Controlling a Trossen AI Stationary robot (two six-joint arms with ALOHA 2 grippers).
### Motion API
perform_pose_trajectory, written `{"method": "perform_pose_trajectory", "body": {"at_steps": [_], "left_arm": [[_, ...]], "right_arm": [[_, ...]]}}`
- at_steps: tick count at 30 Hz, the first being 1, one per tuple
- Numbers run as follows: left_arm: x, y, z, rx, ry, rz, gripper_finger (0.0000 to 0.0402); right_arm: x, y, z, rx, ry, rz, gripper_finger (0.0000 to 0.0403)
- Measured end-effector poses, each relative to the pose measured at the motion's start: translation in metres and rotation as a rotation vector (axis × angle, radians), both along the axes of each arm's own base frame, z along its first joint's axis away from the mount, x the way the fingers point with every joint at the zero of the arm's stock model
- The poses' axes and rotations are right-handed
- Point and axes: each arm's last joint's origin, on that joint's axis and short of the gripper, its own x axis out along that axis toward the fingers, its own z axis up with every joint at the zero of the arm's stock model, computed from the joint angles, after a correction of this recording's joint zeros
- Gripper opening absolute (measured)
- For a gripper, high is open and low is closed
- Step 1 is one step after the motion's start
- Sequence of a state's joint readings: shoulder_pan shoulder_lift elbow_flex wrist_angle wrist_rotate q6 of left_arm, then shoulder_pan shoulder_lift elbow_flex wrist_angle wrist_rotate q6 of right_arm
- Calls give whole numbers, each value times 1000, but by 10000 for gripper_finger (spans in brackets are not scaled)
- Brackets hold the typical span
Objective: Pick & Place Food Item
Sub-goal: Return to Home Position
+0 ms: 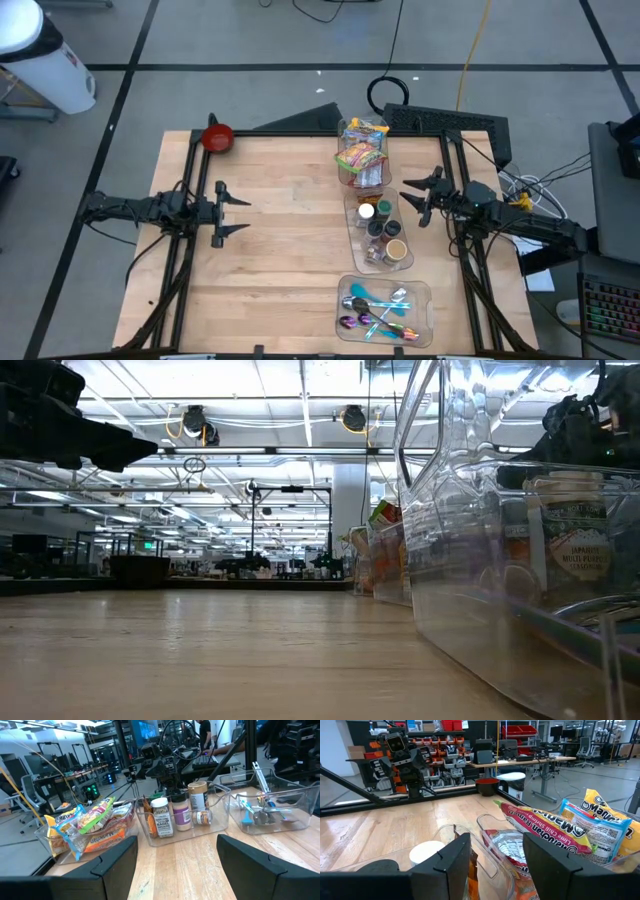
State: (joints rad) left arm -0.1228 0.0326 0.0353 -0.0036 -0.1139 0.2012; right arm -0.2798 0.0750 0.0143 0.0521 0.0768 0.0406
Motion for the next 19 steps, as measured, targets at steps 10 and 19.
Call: {"method": "perform_pose_trajectory", "body": {"at_steps": [10, 19], "left_arm": [[0, 0, 0, 0, 0, 0, 273], [0, 0, 0, 0, 0, 0, 273]], "right_arm": [[0, 0, 0, 0, 0, 0, 177], [0, 0, 0, 0, 0, 0, 172]]}}
